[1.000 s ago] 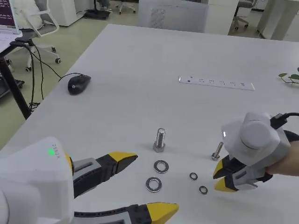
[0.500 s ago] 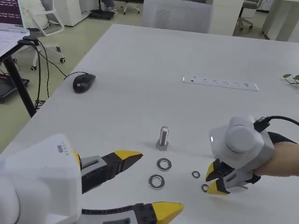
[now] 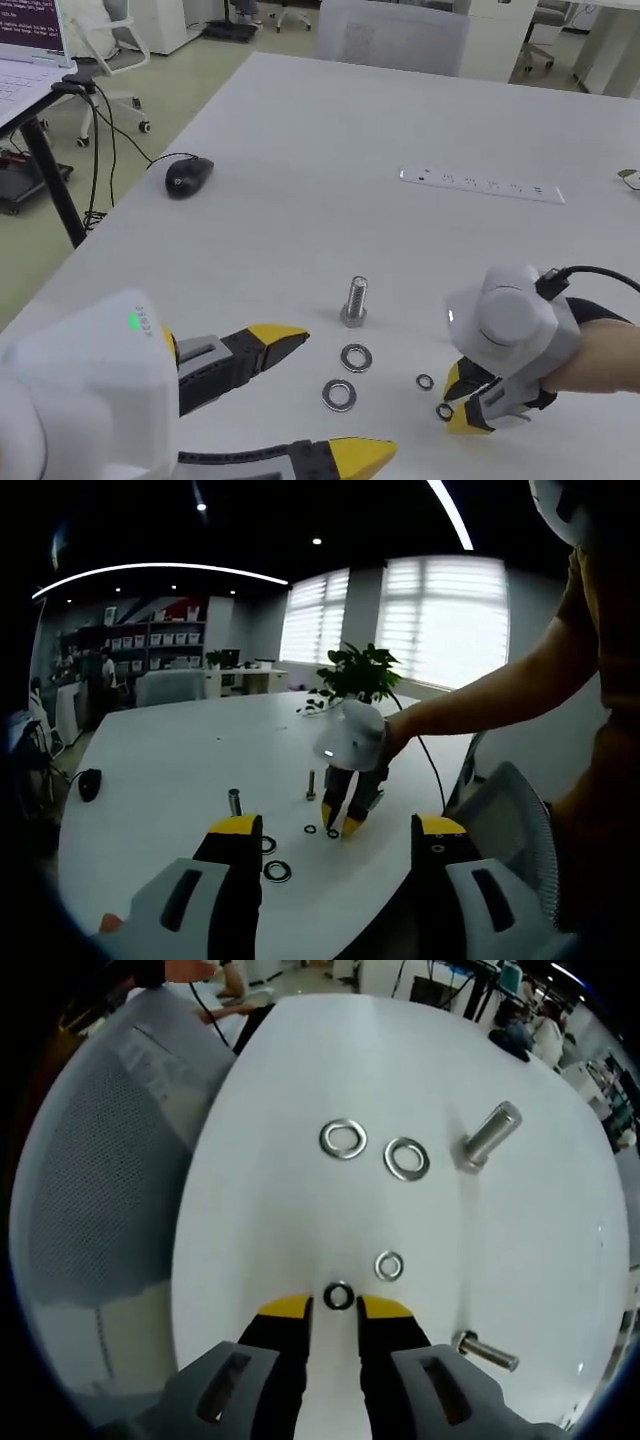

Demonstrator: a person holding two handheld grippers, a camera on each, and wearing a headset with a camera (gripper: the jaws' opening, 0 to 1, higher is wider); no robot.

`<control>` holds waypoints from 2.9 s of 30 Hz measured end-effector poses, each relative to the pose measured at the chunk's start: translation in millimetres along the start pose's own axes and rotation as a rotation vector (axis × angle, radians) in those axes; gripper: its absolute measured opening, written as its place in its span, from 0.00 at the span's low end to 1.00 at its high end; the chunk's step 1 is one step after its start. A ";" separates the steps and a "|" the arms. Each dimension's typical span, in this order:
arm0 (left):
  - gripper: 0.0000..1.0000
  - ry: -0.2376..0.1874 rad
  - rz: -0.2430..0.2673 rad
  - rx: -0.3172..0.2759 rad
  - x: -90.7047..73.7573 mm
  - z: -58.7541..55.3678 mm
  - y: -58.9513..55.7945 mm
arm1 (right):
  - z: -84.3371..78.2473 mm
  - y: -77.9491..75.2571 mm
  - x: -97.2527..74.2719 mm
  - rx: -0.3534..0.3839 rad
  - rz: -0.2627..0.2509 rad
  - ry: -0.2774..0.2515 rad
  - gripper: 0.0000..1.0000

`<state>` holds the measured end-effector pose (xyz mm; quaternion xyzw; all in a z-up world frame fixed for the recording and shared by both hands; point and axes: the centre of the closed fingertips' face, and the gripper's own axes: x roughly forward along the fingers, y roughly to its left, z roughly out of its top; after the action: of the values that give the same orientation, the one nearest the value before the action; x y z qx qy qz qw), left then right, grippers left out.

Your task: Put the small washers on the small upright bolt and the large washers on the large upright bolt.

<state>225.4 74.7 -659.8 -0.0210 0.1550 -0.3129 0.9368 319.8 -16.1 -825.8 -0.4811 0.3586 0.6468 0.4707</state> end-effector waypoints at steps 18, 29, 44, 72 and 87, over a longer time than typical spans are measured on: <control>0.59 0.009 -0.011 -0.006 4.0 -1.0 0.5 | 3.9 -1.4 0.7 -0.027 -0.016 -0.006 0.15; 0.59 0.011 -0.010 -0.003 1.9 -1.9 0.3 | 4.2 -2.3 0.6 -0.009 -0.019 -0.008 0.12; 0.59 0.019 -0.023 0.003 6.1 -2.9 -1.2 | -17.9 -21.5 -45.1 0.066 -0.090 -0.025 0.12; 0.59 0.001 -0.034 -0.002 9.8 1.9 0.2 | -21.9 -74.9 -88.9 0.097 -0.213 -0.009 0.12; 0.59 0.012 -0.029 -0.015 11.4 -2.9 4.8 | -20.0 -85.9 -79.6 0.088 -0.194 0.010 0.12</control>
<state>236.0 71.9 -666.4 -0.0283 0.1625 -0.3252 0.9311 415.0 -29.7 -756.0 -0.4958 0.3408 0.5794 0.5499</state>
